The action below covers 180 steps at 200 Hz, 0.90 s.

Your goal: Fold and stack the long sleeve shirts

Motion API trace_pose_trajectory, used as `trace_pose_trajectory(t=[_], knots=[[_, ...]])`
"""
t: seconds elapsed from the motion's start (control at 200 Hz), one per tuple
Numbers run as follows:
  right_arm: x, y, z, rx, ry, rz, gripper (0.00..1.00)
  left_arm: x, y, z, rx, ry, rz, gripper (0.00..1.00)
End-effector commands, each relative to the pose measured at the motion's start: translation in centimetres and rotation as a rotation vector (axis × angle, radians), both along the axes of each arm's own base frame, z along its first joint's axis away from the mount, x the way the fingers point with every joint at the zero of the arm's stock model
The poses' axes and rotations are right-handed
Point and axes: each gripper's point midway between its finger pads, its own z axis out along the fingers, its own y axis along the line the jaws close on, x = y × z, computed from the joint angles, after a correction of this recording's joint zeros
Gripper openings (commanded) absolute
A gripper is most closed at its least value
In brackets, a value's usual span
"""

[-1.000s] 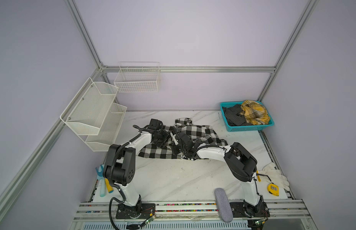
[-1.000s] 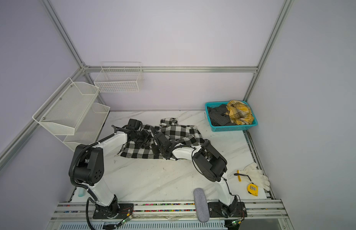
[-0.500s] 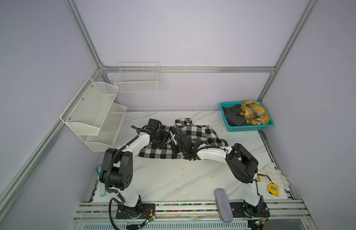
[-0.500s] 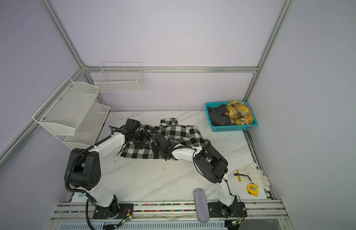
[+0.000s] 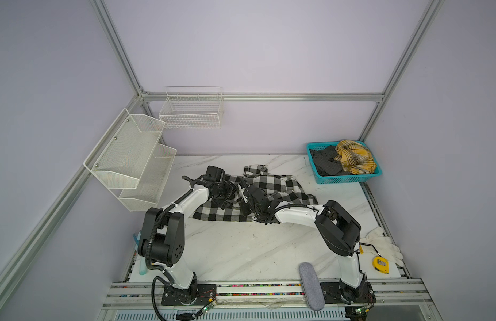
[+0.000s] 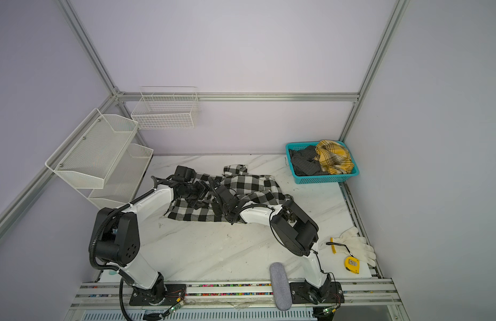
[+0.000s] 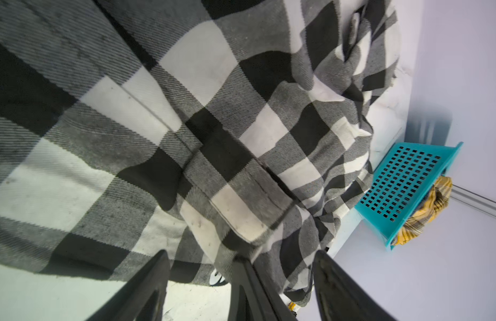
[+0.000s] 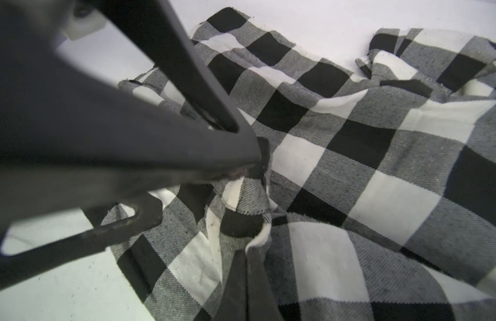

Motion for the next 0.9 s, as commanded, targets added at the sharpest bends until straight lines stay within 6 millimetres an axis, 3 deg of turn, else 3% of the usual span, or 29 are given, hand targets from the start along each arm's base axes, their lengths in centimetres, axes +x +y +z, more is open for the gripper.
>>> trace_pose_trajectory(t=[0.0,0.22,0.26,0.35,0.485,0.575,0.665,0.765,0.8,0.895], knots=[[-0.7,0.5,2.3,0.018,-0.051,0.042,0.00,1.5,-1.2,0.9,-0.042,-0.036,-0.019,0.80],[-0.8,0.1,1.4,-0.026,-0.062,0.044,0.00,2.4,-2.9,0.3,-0.062,-0.039,-0.061,0.79],[-0.8,0.2,1.3,-0.030,-0.062,0.044,0.00,2.4,-3.2,0.2,-0.067,-0.039,-0.067,0.71],[-0.7,0.2,1.4,-0.027,-0.065,0.040,0.00,2.0,-3.1,0.0,-0.058,-0.035,-0.063,0.39],[-0.4,0.2,1.8,-0.023,-0.076,0.022,0.00,1.6,-2.6,0.0,-0.025,-0.044,-0.076,0.23],[0.2,-0.4,2.3,-0.020,-0.077,-0.039,0.00,1.4,-2.0,0.3,0.017,-0.056,-0.083,0.02],[1.6,-2.9,4.6,-0.022,-0.101,-0.204,0.42,1.5,-1.2,1.6,0.067,-0.098,-0.093,0.00],[2.3,-6.7,8.6,0.056,-0.047,-0.357,0.85,1.6,0.1,5.4,0.146,-0.205,-0.108,0.00],[2.5,-8.0,9.6,0.099,0.003,-0.392,0.92,1.7,0.8,7.0,0.185,-0.254,-0.104,0.00],[1.8,-11.2,11.0,0.245,0.164,-0.439,0.95,1.4,2.3,12.3,0.248,-0.418,-0.091,0.00]])
